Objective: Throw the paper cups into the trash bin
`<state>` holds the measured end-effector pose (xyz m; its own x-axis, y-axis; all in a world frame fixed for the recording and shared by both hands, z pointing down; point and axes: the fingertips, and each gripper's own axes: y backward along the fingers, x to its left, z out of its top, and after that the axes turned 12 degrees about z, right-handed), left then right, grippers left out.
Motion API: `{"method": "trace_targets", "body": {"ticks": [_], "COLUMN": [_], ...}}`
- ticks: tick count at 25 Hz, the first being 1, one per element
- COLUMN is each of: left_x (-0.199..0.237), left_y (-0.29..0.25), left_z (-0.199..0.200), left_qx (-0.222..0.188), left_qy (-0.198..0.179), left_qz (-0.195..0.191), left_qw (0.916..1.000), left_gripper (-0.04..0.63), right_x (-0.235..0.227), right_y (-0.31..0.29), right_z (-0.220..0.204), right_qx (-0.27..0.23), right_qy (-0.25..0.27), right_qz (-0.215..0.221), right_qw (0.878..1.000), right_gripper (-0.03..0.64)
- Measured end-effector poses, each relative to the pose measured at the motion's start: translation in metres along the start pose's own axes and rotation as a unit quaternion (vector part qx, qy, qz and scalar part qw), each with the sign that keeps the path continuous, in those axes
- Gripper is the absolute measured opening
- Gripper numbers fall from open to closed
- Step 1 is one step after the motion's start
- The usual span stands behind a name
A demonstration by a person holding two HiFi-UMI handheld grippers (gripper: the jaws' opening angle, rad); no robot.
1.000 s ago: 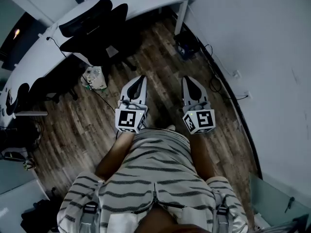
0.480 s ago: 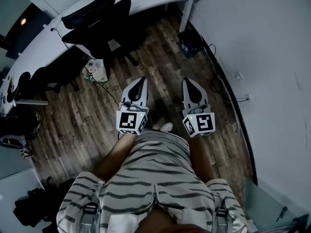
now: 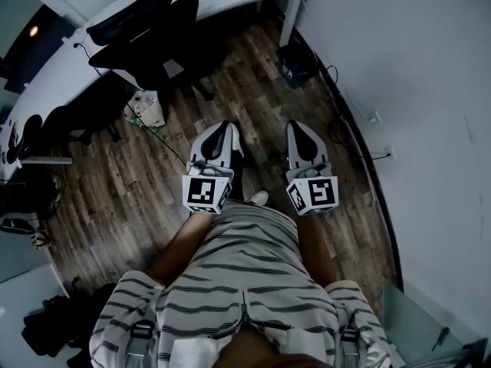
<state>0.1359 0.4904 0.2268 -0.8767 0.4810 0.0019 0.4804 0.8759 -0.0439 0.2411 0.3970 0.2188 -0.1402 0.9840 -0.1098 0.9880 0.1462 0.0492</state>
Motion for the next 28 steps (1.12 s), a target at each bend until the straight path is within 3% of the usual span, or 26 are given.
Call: {"method": "trace_targets", "body": {"ticks": [7, 13, 28], "left_x": [-0.002, 0.018, 0.127], "left_y": [-0.052, -0.131, -0.393], "left_z": [-0.005, -0.004, 0.028], "left_qx": [-0.007, -0.011, 0.007], "left_qy": [0.012, 0.019, 0.042], "left_qz": [-0.001, 0.000, -0.028], "left_qw": [0.9999, 0.9997, 0.9987], "left_gripper": [0.023, 0.023, 0.023], "right_x": [-0.040, -0.088, -0.221], "right_y": [-0.026, -0.085, -0.322], "right_z": [-0.003, -0.005, 0.022], "right_qx": [0.011, 0.019, 0.031], "right_qy": [0.014, 0.017, 0.023], "right_qz": [-0.010, -0.019, -0.050], "right_qw": [1.000, 0.999, 0.998], "right_gripper": [0.009, 0.009, 0.009]}}
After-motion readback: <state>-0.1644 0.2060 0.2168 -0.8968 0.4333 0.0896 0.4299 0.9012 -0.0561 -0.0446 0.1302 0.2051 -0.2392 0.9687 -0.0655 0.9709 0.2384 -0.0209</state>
